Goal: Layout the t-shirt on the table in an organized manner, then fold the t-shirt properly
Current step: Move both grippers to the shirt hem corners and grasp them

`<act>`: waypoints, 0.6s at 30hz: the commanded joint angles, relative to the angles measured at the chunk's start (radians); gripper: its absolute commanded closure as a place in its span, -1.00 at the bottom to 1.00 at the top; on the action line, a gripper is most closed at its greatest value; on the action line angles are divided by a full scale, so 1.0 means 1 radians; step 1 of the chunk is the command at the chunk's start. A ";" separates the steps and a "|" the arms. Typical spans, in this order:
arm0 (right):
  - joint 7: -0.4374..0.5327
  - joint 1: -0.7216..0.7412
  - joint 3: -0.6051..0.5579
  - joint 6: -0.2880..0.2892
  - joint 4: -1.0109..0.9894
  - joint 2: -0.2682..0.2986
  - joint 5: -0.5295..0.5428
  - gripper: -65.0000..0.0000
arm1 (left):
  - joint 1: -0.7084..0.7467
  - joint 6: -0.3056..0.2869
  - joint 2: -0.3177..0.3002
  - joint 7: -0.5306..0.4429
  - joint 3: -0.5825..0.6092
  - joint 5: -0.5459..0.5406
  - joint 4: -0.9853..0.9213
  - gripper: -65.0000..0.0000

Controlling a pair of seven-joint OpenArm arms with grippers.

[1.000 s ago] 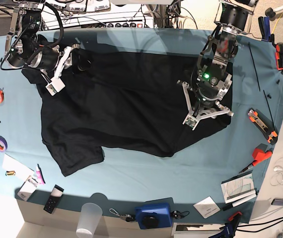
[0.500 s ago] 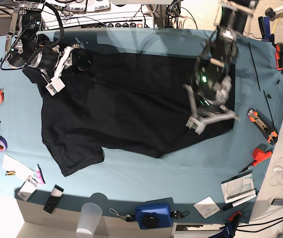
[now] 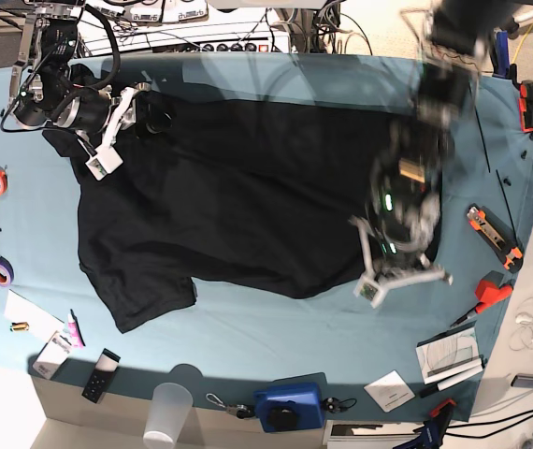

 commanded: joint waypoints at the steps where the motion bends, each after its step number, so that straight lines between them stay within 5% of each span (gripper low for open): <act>1: 0.015 0.006 0.006 0.001 0.014 0.016 0.023 0.38 | -0.050 0.017 -0.011 -0.035 -0.004 0.010 -0.016 1.00; 7: 0.072 0.027 0.041 0.001 0.014 0.015 0.023 0.38 | -0.154 0.116 -0.064 -0.024 -0.004 0.010 -0.106 1.00; 12: 0.095 0.158 0.149 0.001 0.014 0.011 0.015 0.38 | -0.164 0.107 -0.093 0.060 -0.004 -0.101 -0.106 1.00; 18: 0.213 0.296 0.183 0.001 0.013 0.011 -0.238 0.38 | -0.165 0.050 -0.092 0.199 -0.004 -0.341 -0.096 1.00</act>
